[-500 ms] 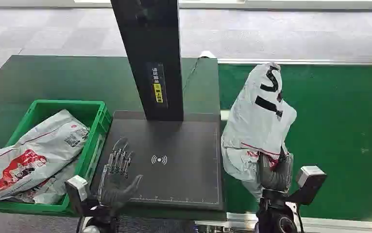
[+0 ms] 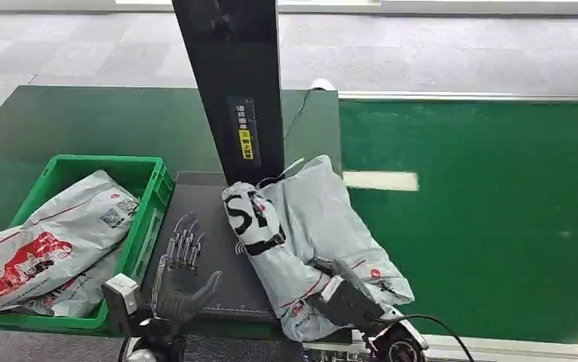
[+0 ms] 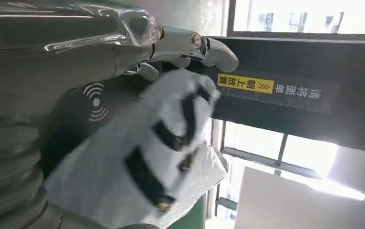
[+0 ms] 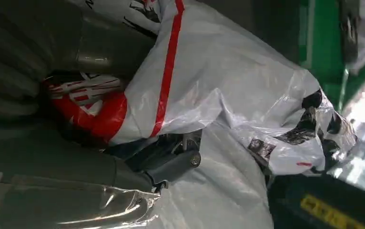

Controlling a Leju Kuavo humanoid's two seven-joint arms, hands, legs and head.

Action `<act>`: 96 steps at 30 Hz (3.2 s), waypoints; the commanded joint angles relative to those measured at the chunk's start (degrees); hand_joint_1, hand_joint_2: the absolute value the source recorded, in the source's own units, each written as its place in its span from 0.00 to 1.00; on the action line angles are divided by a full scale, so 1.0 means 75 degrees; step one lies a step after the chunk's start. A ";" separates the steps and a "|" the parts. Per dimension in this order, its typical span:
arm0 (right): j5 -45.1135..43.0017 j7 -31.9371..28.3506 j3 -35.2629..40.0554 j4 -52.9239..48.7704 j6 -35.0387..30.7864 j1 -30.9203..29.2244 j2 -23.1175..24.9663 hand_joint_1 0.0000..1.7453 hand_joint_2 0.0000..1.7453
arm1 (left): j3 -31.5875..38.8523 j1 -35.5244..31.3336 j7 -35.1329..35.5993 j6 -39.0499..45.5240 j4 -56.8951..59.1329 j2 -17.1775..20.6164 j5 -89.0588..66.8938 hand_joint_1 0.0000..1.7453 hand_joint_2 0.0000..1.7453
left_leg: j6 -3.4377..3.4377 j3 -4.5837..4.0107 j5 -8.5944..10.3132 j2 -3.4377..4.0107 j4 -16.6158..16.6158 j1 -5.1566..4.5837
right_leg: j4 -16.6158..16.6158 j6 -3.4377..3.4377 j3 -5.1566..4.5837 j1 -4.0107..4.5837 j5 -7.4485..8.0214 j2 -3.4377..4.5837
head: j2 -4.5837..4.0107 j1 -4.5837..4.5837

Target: Moved the parcel from conveyor to table for the left to box.

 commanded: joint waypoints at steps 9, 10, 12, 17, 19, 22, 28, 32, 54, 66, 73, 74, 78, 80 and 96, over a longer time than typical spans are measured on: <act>-0.0154 -0.1036 0.0989 0.1101 0.1280 -0.0676 -0.0639 1.00 1.00 | 0.0614 -0.0099 -0.0055 0.0267 0.0187 0.0006 0.0074 0.00 1.00 | 0.0000 0.0017 0.0003 0.0010 -0.0007 0.0010 | -0.0017 -0.0006 0.0013 0.0010 0.0009 0.0016 | 0.0000 0.0000; -0.0172 -0.1034 0.0883 0.1074 0.1214 -0.0661 -0.0588 1.00 1.00 | 0.0642 -0.0051 -0.0060 0.0275 0.0133 -0.0010 0.0078 0.00 1.00 | 0.0001 0.0014 0.0002 0.0010 -0.0004 0.0013 | -0.0018 -0.0007 0.0011 0.0013 0.0010 0.0018 | 0.0000 0.0000; -0.0186 -0.0998 0.0685 0.0983 0.1038 -0.0619 -0.0453 1.00 1.00 | 0.0673 0.0085 -0.0078 0.0299 -0.0003 -0.0034 0.0079 0.00 1.00 | 0.0002 0.0016 -0.0001 0.0013 -0.0003 0.0006 | -0.0010 -0.0003 0.0011 0.0006 0.0005 0.0017 | 0.0000 0.0000; -0.0986 -0.1111 0.0123 0.0868 0.1061 -0.0632 -0.0141 0.10 1.00 | 0.0637 0.0251 -0.0105 0.0309 -0.0176 -0.0091 0.0017 0.00 1.00 | 0.0002 0.0008 0.0001 0.0017 -0.0003 0.0012 | -0.0017 -0.0007 0.0006 0.0013 0.0012 0.0027 | 0.0000 0.0000; -0.1173 -0.1146 -0.0012 0.0738 0.1121 -0.0623 -0.0145 0.00 1.00 | 0.0608 0.0244 -0.0105 0.0291 -0.0176 -0.0104 -0.0007 0.00 1.00 | 0.0001 0.0004 0.0002 0.0009 0.0000 0.0009 | -0.0010 -0.0007 0.0005 0.0010 0.0009 0.0017 | 0.0000 0.0000; -0.1313 -0.1125 -0.0179 0.0548 0.1071 -0.0514 -0.0083 0.00 1.00 | 0.0608 0.0203 -0.0107 0.0274 -0.0132 -0.0114 -0.0030 0.00 1.00 | 0.0000 0.0005 0.0002 0.0002 0.0000 0.0003 | -0.0005 -0.0005 0.0004 0.0003 0.0005 0.0008 | 0.0000 0.0003; -0.1628 -0.1163 -0.0424 0.0258 0.1040 -0.0320 0.0089 0.00 0.00 | 0.0850 0.0154 -0.0267 0.0376 -0.0212 -0.0338 0.0478 0.00 1.00 | 0.0001 0.0004 0.0001 -0.0004 0.0002 0.0003 | -0.0003 -0.0004 0.0004 0.0003 0.0002 0.0004 | 0.0000 0.0000; -0.1807 -0.1244 -0.0524 0.0087 0.1049 -0.0313 0.0178 0.00 0.00 | 0.1001 0.0105 -0.0699 0.0692 -0.0509 -0.0495 0.0849 0.00 1.00 | 0.0001 -0.0001 0.0001 0.0000 0.0004 0.0010 | -0.0008 -0.0006 0.0001 0.0010 0.0007 0.0012 | 0.0000 0.0000; -0.2652 -0.1175 -0.1565 -0.0178 -0.0425 -0.0254 0.0599 0.00 1.00 | -0.1679 0.0160 -0.0770 -0.0241 -0.0124 0.0502 -0.3363 0.00 1.00 | 0.0000 0.0015 0.0007 -0.0020 -0.0012 0.0000 | -0.0015 -0.0006 0.0016 0.0000 0.0004 -0.0008 | 0.0000 0.0003; -0.2673 -0.1178 -0.1717 -0.0301 -0.0343 -0.0100 0.0702 0.00 1.00 | -0.2066 -0.0567 0.0987 -0.1282 0.1594 0.0831 -0.4000 0.00 1.00 | 0.0000 0.0004 0.0009 -0.0006 -0.0007 0.0009 | -0.0017 -0.0008 0.0005 0.0009 0.0011 0.0004 | 0.0000 0.0000; -0.2675 -0.1175 -0.1721 -0.0331 -0.0340 -0.0086 0.0703 0.00 1.00 | -0.2071 -0.0572 0.1026 -0.1293 0.1555 0.0824 -0.4010 0.00 1.00 | 0.0001 0.0014 0.0003 -0.0005 -0.0006 0.0002 | -0.0010 -0.0005 0.0012 0.0002 0.0003 0.0004 | 0.0000 0.0003; -0.2675 -0.1175 -0.1721 -0.0331 -0.0340 -0.0086 0.0703 0.00 1.00 | -0.2071 -0.0572 0.1026 -0.1293 0.1555 0.0824 -0.4010 0.00 1.00 | 0.0001 0.0007 0.0006 -0.0007 -0.0005 0.0010 | -0.0017 -0.0008 0.0009 0.0010 0.0010 0.0007 | 0.0000 0.0000; -0.2678 -0.1148 -0.1753 -0.0347 -0.0321 -0.0102 0.0746 0.00 1.00 | -0.2215 -0.0650 0.1495 -0.1376 0.1627 0.0921 -0.4402 0.00 1.00 | 0.0000 0.0006 0.0006 -0.0007 -0.0004 0.0011 | -0.0016 -0.0009 0.0008 0.0011 0.0010 0.0007 | 0.0000 0.0000; -0.2656 -0.1090 -0.1779 -0.0425 -0.0309 -0.0083 0.0790 0.00 1.00 | -0.2210 -0.0744 0.1650 -0.1136 0.1877 0.0858 -0.4773 0.00 1.00 | -0.0001 0.0004 0.0008 -0.0006 -0.0006 0.0012 | -0.0018 -0.0010 0.0006 0.0012 0.0013 0.0010 | 0.0000 0.0000; -0.2601 -0.0972 -0.1876 -0.0731 -0.0276 0.0102 0.0837 0.00 1.00 | -0.1808 -0.0863 0.1364 -0.0275 0.1759 0.0567 -0.5251 0.94 1.00 | 0.0001 0.0014 0.0002 -0.0004 -0.0002 0.0001 | -0.0005 -0.0003 0.0012 0.0000 0.0002 0.0005 | 0.0000 0.0000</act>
